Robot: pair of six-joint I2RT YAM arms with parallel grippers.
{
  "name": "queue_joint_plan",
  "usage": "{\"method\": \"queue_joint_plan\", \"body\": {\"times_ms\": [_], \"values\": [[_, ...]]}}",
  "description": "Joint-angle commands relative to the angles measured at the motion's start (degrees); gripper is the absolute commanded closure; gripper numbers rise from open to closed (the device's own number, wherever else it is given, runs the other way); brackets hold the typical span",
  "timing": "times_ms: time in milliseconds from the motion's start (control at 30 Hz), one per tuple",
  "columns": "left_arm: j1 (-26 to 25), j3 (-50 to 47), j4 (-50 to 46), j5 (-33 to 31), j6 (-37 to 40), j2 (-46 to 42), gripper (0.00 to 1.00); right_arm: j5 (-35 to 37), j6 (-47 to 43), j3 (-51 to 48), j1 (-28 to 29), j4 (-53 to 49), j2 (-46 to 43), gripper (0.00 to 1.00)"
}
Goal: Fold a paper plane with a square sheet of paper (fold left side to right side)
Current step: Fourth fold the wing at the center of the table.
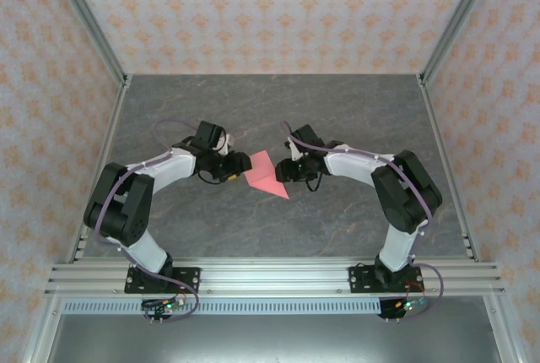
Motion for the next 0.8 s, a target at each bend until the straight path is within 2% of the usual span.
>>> {"method": "queue_joint_plan", "body": {"times_ms": [0,267,533,767], "values": [[-0.1,-0.3,4.0,2.2,-2.2,1.1,0.47,-4.7,-2.0,0.1,-0.1,5.2,0.1,0.46],[-0.1,-0.5,4.0,1.9,-2.2,2.0,0.47,-7.7,-3.3,1.3,-0.1,5.6,2.5,0.58],[-0.2,-0.4,3.0,1.3,-2.1,2.0,0.46,-5.4,-5.1,2.1,-0.1,2.6,2.1,0.87],[-0.4,-0.2,3.5,1.9,-2.9,2.5,0.45,-3.9,-5.5,1.3,-0.1,2.5,0.7,0.92]]}}
